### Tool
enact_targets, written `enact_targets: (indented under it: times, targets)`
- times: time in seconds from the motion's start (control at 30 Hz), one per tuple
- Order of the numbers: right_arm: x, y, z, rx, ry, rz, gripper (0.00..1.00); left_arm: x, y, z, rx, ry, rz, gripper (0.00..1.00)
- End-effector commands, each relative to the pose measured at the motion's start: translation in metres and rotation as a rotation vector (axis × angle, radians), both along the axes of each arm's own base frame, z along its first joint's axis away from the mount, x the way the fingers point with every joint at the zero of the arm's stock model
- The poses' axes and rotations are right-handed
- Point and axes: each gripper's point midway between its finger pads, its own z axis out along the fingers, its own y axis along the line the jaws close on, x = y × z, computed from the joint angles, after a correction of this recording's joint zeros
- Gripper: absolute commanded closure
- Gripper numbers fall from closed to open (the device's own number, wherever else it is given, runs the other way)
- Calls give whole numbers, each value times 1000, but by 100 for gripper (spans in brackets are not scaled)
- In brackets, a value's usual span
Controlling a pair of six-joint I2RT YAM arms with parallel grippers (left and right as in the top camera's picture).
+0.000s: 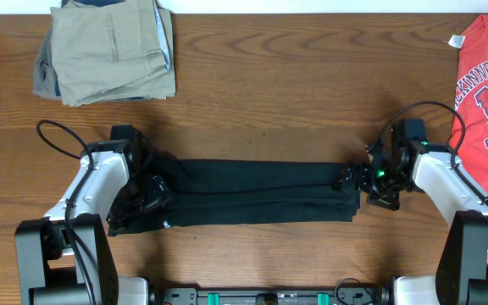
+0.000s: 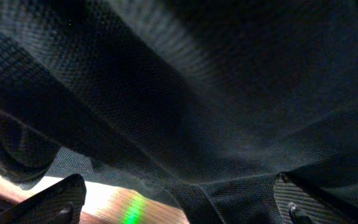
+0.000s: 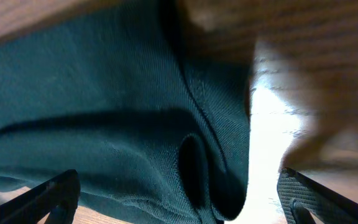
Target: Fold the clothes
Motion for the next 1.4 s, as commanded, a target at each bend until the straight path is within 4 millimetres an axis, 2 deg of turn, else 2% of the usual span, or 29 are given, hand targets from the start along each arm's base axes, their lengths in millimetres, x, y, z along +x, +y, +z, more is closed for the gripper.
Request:
enact_targets:
  times: [0.0,0.13,0.23,0.4,0.47,0.53,0.57,0.6,0.63,0.77,0.9,1.07,1.23,1.37]
  targets:
    - [-5,5,-2,33,3,12,4,6,4,5,16,-24,2,2]
    - [-8,7,-4,49,9,12,20,6,4,5,16,-24,2,2]
    - [-8,17,-4,112,-9,11,36,6,4,5,16,-25,2,2]
    - [-10,25,-7,160,-18,-3,51,6,4,5,16,-24,2,2]
    - [-10,25,-7,160,-16,-8,65,6,4,5,16,-24,2,2]
    - [-10,25,-7,161,-7,-28,74,6,4,5,16,-24,2,2]
    - [-9,25,-7,161,-2,-40,82,6,4,5,16,-25,2,2]
    - [-8,24,-7,160,-1,-48,94,7,4,5,16,-25,2,2]
    - [-8,24,-7,161,-2,-55,99,7,4,5,16,-26,2,2]
    - [-2,23,-5,153,-13,-65,99,6,4,4,16,-23,2,2]
    - [6,6,4,47,-32,-106,99,3,4,3,16,-14,2,2]
    - [12,-30,40,-149,-79,-151,99,1,4,1,15,-10,2,1]
    - [6,-64,82,-316,-116,-223,99,0,4,1,15,-8,2,1]
    - [2,-71,104,-344,-154,-243,99,1,0,2,-10,-13,-2,1]
